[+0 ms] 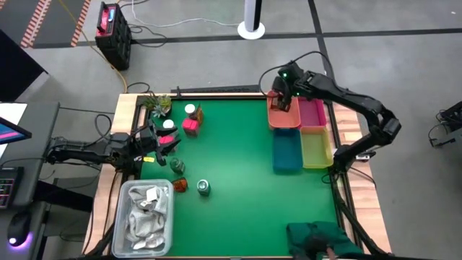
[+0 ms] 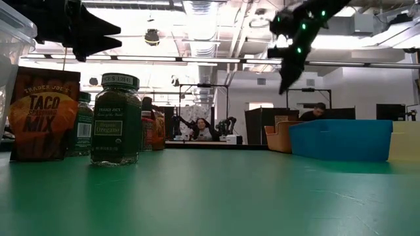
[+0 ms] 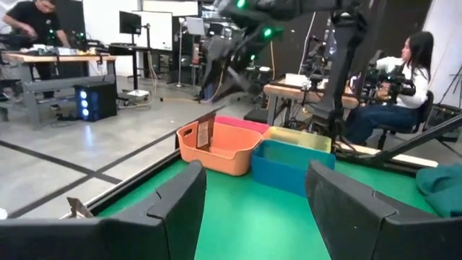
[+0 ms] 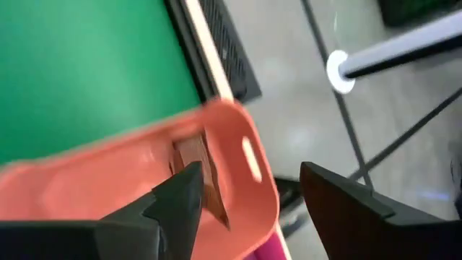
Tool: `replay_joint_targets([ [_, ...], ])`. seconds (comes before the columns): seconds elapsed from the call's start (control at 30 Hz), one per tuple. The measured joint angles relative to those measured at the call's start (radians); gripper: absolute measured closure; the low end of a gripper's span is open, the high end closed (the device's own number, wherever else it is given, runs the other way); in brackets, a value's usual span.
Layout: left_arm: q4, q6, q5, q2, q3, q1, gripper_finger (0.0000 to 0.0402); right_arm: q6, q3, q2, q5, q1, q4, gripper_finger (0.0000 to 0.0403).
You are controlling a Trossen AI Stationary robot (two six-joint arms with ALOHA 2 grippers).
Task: Sort spices by type
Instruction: Put the right green seasoning bottle into the blue bin
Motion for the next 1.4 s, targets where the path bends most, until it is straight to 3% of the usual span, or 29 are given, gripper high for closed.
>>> replay_joint_targets([
  [0.17, -0.002, -0.016, -0.040, 0.000, 0.000, 0.010, 0.0175, 0.022, 0.053, 0.021, 0.005, 0.143, 0.016, 0.0135],
  [0.4, -0.041, -0.074, -0.042, 0.012, 0.001, 0.050, 0.0175, 0.028, 0.208, 0.210, -0.012, 0.325, 0.059, 0.0135],
  [0.53, -0.193, -0.110, -0.034, 0.021, 0.069, 0.054, 0.0175, 0.027, 0.369, 0.353, -0.129, 0.359, 0.063, 0.0135],
  [0.73, -0.536, -0.202, -0.034, 0.026, 0.219, 0.052, 0.0175, -0.046, 0.603, 0.540, -0.171, 0.388, 0.058, 0.0135],
  [0.97, -0.586, -0.207, -0.034, 0.026, 0.220, 0.051, 0.0175, 0.030, 0.816, 0.697, -0.364, 0.398, 0.021, 0.0135],
  [1.1, -0.648, -0.232, -0.036, 0.026, 0.219, 0.051, 0.0175, 0.054, 0.814, 0.700, -0.471, 0.489, 0.043, 0.0135],
  [1.4, -0.622, -0.249, -0.076, 0.026, 0.219, 0.051, 0.0175, 0.131, 0.716, 0.700, -0.507, 0.673, 0.230, 0.0145],
])
